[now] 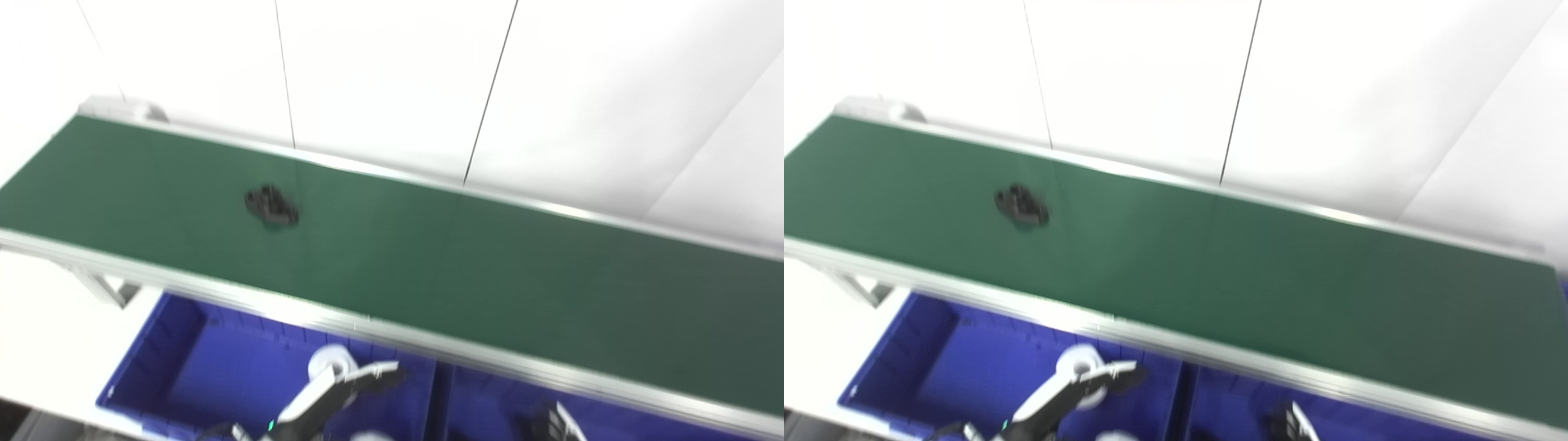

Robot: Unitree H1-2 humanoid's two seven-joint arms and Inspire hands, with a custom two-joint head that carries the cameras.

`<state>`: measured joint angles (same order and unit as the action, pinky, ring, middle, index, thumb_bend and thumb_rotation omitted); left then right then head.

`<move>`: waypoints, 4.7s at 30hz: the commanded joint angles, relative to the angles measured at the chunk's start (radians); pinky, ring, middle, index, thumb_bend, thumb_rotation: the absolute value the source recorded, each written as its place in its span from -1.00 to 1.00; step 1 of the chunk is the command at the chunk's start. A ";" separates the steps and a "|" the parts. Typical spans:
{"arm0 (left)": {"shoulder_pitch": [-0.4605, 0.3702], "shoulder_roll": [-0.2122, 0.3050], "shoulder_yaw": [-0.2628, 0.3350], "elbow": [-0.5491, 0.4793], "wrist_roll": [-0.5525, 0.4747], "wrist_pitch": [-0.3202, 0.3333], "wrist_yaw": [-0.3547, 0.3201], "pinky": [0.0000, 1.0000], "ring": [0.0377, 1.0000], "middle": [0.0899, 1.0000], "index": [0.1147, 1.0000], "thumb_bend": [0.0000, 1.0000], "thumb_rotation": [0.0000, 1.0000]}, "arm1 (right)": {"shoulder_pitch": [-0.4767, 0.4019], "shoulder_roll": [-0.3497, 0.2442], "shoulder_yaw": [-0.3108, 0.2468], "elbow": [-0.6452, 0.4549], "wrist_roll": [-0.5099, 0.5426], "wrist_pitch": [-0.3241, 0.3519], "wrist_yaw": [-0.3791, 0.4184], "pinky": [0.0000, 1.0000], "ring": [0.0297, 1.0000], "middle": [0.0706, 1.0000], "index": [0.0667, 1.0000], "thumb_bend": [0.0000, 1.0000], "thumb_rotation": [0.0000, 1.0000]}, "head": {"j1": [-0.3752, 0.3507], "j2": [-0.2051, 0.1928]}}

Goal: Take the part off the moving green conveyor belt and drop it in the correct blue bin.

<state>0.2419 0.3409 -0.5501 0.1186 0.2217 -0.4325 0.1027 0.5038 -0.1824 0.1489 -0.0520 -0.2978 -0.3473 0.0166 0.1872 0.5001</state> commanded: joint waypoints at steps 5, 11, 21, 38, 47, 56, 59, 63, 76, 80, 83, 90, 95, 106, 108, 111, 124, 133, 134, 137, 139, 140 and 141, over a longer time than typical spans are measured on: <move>-0.020 0.021 -0.026 0.000 -0.009 -0.037 0.053 0.48 0.59 0.65 0.60 0.85 -0.49 | -0.011 0.007 0.002 0.005 -0.020 -0.094 -0.034 0.36 0.56 0.66 0.79 0.81 -0.61 | -0.007 -0.011; -0.031 0.029 -0.042 0.007 -0.013 -0.037 0.072 0.46 0.59 0.64 0.58 0.85 -0.52 | -0.013 0.016 0.002 0.008 0.002 -0.094 -0.032 0.36 0.57 0.65 0.79 0.83 -0.62 | -0.017 -0.008; -0.033 0.035 -0.053 0.000 -0.011 -0.037 0.088 0.46 0.58 0.63 0.59 0.85 -0.51 | -0.014 -0.008 0.043 -0.029 0.051 -0.122 -0.127 0.32 0.51 0.57 0.75 0.83 -0.69 | -0.016 0.009; -0.040 0.022 -0.050 0.007 -0.015 -0.037 0.080 0.50 0.61 0.66 0.61 0.85 -0.53 | -0.078 -0.076 0.008 -0.239 0.022 -0.122 -0.292 0.36 0.50 0.56 0.73 0.85 -0.43 | -0.037 0.035; -0.058 0.022 -0.061 0.020 -0.014 -0.037 0.092 0.54 0.63 0.68 0.64 0.85 -0.52 | -0.195 -0.062 -0.064 -0.277 0.021 -0.071 -0.194 0.48 0.56 0.64 0.72 0.79 -0.37 | -0.097 0.059; -0.063 0.030 -0.062 0.016 -0.025 -0.037 0.089 0.62 0.67 0.70 0.69 0.85 -0.54 | -0.295 -0.020 -0.109 -0.364 -0.091 0.131 -0.098 0.50 0.54 0.58 0.69 0.79 -0.26 | -0.151 0.106; -0.062 0.038 -0.054 0.012 -0.027 -0.037 0.088 0.64 0.69 0.71 0.70 0.85 -0.52 | -0.351 -0.006 -0.101 -0.392 -0.103 0.202 -0.053 0.46 0.52 0.57 0.68 0.76 -0.37 | -0.221 0.146; -0.061 0.058 -0.046 0.001 -0.041 -0.037 0.079 0.68 0.71 0.74 0.75 0.80 -0.49 | -0.415 0.025 -0.082 -0.426 -0.134 0.295 -0.002 0.41 0.49 0.55 0.68 0.76 -0.43 | -0.287 0.174; -0.066 0.111 -0.021 0.015 -0.101 -0.037 0.055 0.70 0.71 0.75 0.75 0.73 -0.41 | -0.579 0.087 -0.014 -0.381 -0.244 0.505 0.113 0.46 0.51 0.56 0.72 0.75 -0.46 | -0.400 0.202; -0.068 0.109 -0.015 0.020 -0.107 -0.037 0.047 0.68 0.69 0.72 0.75 0.75 -0.41 | -0.618 0.073 -0.006 -0.358 -0.258 0.546 0.147 0.46 0.53 0.57 0.74 0.76 -0.45 | -0.378 0.203; -0.071 0.109 -0.019 0.020 -0.104 -0.037 0.044 0.66 0.68 0.71 0.75 0.75 -0.40 | -0.647 0.063 0.005 -0.330 -0.267 0.555 0.163 0.48 0.55 0.58 0.74 0.77 -0.45 | -0.359 0.205; -0.074 0.103 -0.029 0.016 -0.096 -0.037 0.042 0.67 0.70 0.72 0.75 0.75 -0.41 | -0.717 0.054 0.048 -0.255 -0.295 0.553 0.182 0.42 0.52 0.57 0.71 0.78 -0.44 | -0.328 0.214; -0.074 0.095 -0.035 0.005 -0.087 -0.037 0.044 0.65 0.69 0.72 0.74 0.76 -0.41 | -0.763 0.055 0.081 -0.187 -0.311 0.533 0.174 0.34 0.48 0.52 0.70 0.81 -0.43 | -0.302 0.225; -0.083 0.080 -0.043 -0.012 -0.070 -0.037 0.045 0.60 0.65 0.71 0.71 0.77 -0.45 | -0.881 0.052 0.135 -0.048 -0.348 0.554 0.200 0.21 0.42 0.53 0.70 0.82 -0.42 | -0.271 0.260; -0.085 0.080 -0.043 -0.013 -0.062 -0.037 0.045 0.61 0.66 0.71 0.71 0.77 -0.43 | -0.895 0.055 0.137 -0.026 -0.347 0.560 0.201 0.22 0.44 0.54 0.69 0.83 -0.42 | -0.275 0.264; -0.089 0.082 -0.044 -0.019 -0.065 -0.037 0.037 0.61 0.66 0.71 0.70 0.79 -0.42 | -0.921 0.061 0.145 0.018 -0.348 0.564 0.202 0.25 0.44 0.52 0.69 0.83 -0.43 | -0.278 0.271; -0.082 0.072 -0.041 -0.053 -0.085 -0.037 0.017 0.50 0.61 0.67 0.68 0.80 -0.43 | -1.004 0.061 0.173 0.196 -0.352 0.553 0.187 0.27 0.42 0.53 0.67 0.84 -0.50 | -0.268 0.301; -0.070 0.061 -0.024 -0.070 -0.099 -0.037 -0.028 0.47 0.57 0.63 0.66 0.81 -0.42 | -1.060 0.066 0.194 0.317 -0.338 0.542 0.182 0.31 0.49 0.59 0.68 0.85 -0.51 | -0.263 0.311; -0.069 0.061 -0.022 -0.072 -0.099 -0.037 -0.031 0.47 0.57 0.63 0.66 0.81 -0.42 | -1.064 0.066 0.198 0.323 -0.338 0.544 0.183 0.31 0.49 0.59 0.68 0.85 -0.50 | -0.263 0.311; -0.067 0.058 -0.019 -0.075 -0.093 -0.037 -0.036 0.47 0.57 0.62 0.65 0.82 -0.40 | -1.082 0.073 0.210 0.366 -0.341 0.550 0.179 0.29 0.47 0.58 0.68 0.87 -0.51 | -0.263 0.311; -0.067 0.058 -0.019 -0.076 -0.089 -0.037 -0.036 0.49 0.57 0.62 0.65 0.82 -0.40 | -1.090 0.076 0.216 0.388 -0.341 0.549 0.174 0.29 0.46 0.57 0.67 0.87 -0.51 | -0.261 0.311; -0.067 0.058 -0.020 -0.077 -0.087 -0.037 -0.035 0.48 0.57 0.62 0.65 0.82 -0.41 | -1.092 0.078 0.219 0.396 -0.339 0.547 0.172 0.29 0.47 0.58 0.68 0.88 -0.52 | -0.260 0.311; -0.067 0.058 -0.021 -0.078 -0.086 -0.037 -0.034 0.48 0.56 0.62 0.65 0.82 -0.42 | -1.094 0.079 0.223 0.400 -0.338 0.550 0.175 0.28 0.47 0.58 0.68 0.88 -0.53 | -0.261 0.311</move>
<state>0.1765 0.4002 -0.5774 0.0731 0.1344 -0.4331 0.0663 -0.5411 -0.1116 0.3698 0.3594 -0.6377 0.2174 0.2106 -0.0736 0.8115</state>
